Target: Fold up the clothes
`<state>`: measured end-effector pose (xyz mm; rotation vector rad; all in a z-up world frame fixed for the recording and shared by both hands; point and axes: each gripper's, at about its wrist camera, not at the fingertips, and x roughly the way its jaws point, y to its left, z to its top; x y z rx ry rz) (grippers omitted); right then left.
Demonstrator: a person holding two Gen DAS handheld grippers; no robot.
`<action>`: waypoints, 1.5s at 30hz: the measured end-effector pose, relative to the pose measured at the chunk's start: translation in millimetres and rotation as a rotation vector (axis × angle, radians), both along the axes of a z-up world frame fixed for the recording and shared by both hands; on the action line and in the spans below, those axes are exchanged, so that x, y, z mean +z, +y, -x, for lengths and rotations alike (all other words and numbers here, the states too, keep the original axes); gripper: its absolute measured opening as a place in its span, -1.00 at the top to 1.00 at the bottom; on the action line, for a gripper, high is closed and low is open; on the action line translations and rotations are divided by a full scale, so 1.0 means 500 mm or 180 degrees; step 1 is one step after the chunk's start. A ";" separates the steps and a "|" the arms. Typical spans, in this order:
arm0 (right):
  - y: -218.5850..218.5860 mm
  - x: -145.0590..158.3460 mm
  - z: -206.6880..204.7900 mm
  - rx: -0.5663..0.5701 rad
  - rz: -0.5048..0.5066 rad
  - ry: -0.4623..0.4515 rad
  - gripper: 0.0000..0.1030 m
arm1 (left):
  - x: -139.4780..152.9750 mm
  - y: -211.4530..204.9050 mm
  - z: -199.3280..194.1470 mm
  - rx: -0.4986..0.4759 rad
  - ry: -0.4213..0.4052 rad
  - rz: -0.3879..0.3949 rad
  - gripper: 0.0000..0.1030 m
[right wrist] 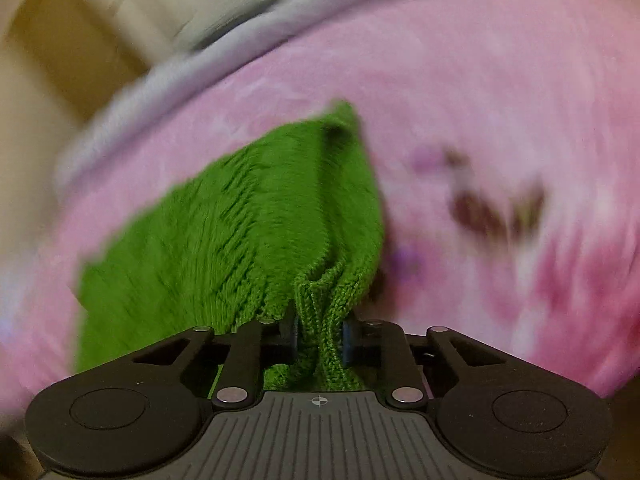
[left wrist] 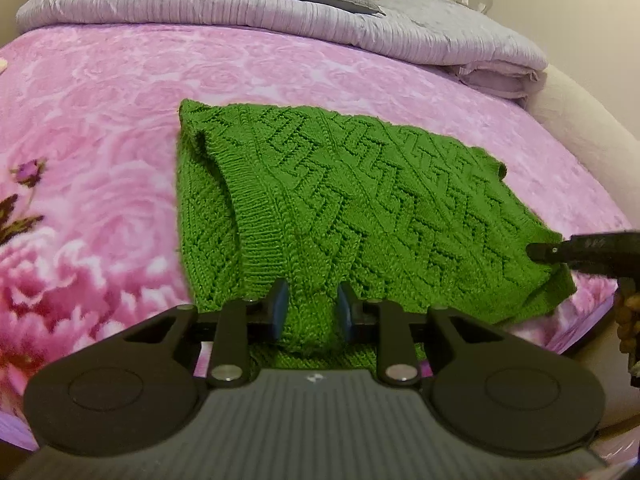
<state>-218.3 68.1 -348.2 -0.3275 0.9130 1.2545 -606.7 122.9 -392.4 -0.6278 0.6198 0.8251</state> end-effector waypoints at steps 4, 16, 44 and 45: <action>0.017 0.064 0.165 0.0741 -0.0285 -0.1350 0.67 | 0.002 0.000 0.024 0.0070 -0.0172 0.0108 0.58; 0.064 -0.019 0.386 0.2235 -0.0473 -0.1309 0.55 | 0.003 0.002 0.081 0.0288 -0.0530 0.0362 0.58; 0.081 0.034 0.085 0.0997 -0.0177 0.0473 0.34 | 0.047 0.004 0.044 0.0469 -0.0133 0.0518 0.55; 0.091 0.041 0.072 0.1008 -0.0231 0.0507 0.34 | 0.055 0.007 0.047 0.0467 -0.0179 0.0505 0.51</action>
